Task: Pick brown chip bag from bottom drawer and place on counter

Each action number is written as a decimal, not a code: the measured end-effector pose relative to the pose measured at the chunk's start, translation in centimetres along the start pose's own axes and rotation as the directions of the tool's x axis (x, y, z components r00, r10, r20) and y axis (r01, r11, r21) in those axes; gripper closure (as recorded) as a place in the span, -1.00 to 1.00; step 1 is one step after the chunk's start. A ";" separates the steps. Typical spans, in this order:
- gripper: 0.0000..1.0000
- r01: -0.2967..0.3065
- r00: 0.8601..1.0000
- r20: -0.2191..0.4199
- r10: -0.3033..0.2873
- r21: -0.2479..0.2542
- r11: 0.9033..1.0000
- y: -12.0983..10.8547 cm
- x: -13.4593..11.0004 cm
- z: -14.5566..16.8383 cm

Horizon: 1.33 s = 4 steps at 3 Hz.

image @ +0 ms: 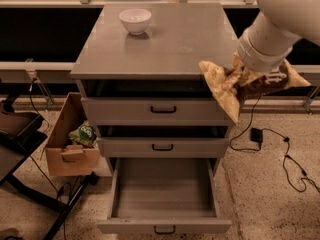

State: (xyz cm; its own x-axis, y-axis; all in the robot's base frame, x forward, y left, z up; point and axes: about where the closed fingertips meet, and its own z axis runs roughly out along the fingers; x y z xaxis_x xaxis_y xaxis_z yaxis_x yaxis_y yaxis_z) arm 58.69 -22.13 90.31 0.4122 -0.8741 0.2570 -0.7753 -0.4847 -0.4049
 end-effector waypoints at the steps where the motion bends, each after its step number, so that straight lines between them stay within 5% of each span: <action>1: 1.00 0.078 0.996 -0.055 -0.075 0.048 0.996 -5.4 3.1 -1.1; 2: 1.00 0.164 0.984 -0.088 -0.152 0.146 0.976 -12.6 6.0 -2.8; 3: 1.00 0.199 0.980 -0.069 -0.187 0.262 0.944 -16.8 6.6 -3.2; 4: 1.00 0.230 0.968 -0.009 -0.251 0.432 0.872 -22.3 5.8 -1.1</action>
Offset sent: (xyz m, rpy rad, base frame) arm 0.1604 0.0155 0.1679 -0.0654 -0.3079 0.2036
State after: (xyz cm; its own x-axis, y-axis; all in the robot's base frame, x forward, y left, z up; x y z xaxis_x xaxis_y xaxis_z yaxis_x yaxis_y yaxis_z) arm 77.88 -16.36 101.79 0.5894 -0.7240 0.3583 -0.3745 -0.6380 -0.6729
